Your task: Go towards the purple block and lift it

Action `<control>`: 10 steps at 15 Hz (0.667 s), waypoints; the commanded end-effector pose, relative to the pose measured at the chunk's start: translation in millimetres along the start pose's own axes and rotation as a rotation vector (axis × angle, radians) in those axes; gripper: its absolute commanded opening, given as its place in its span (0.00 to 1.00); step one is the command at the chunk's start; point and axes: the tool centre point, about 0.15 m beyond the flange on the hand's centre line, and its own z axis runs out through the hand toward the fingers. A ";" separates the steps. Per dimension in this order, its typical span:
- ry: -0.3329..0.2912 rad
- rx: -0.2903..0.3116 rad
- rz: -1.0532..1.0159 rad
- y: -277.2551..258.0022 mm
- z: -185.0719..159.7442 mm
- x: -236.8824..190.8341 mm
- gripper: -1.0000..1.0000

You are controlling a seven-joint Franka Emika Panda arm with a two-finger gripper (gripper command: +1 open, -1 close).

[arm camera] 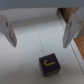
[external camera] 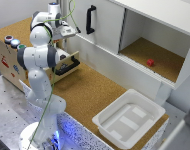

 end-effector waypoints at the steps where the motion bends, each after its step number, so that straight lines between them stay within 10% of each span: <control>1: 0.118 -0.013 -0.119 -1.4 34.6 -7.0 1.00; 10: 0.086 0.023 -0.242 24.0 64.8 -15.4 1.00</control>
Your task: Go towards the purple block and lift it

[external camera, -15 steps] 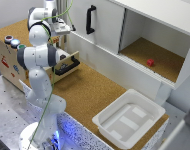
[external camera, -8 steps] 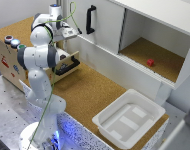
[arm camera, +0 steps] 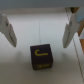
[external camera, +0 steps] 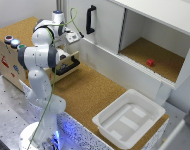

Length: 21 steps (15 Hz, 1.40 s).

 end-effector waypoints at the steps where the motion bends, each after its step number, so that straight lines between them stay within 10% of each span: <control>1: 0.051 0.016 -0.064 10.6 27.0 -16.3 1.00; 6: 0.026 0.023 -0.081 13.1 34.3 -30.0 1.00; 7: 0.019 0.022 -0.083 12.6 35.7 -31.3 0.00; 21: 0.027 0.028 0.019 13.7 6.0 -21.1 0.00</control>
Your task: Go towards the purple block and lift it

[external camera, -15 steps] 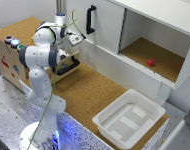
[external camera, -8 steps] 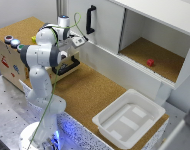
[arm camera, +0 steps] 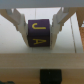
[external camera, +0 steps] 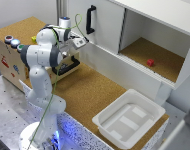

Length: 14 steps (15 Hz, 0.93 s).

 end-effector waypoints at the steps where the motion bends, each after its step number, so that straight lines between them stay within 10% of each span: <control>1: 0.046 -0.027 0.076 -1.4 -36.6 6.6 0.00; 14: -0.006 -0.054 0.082 -4.6 -155.0 128.8 0.00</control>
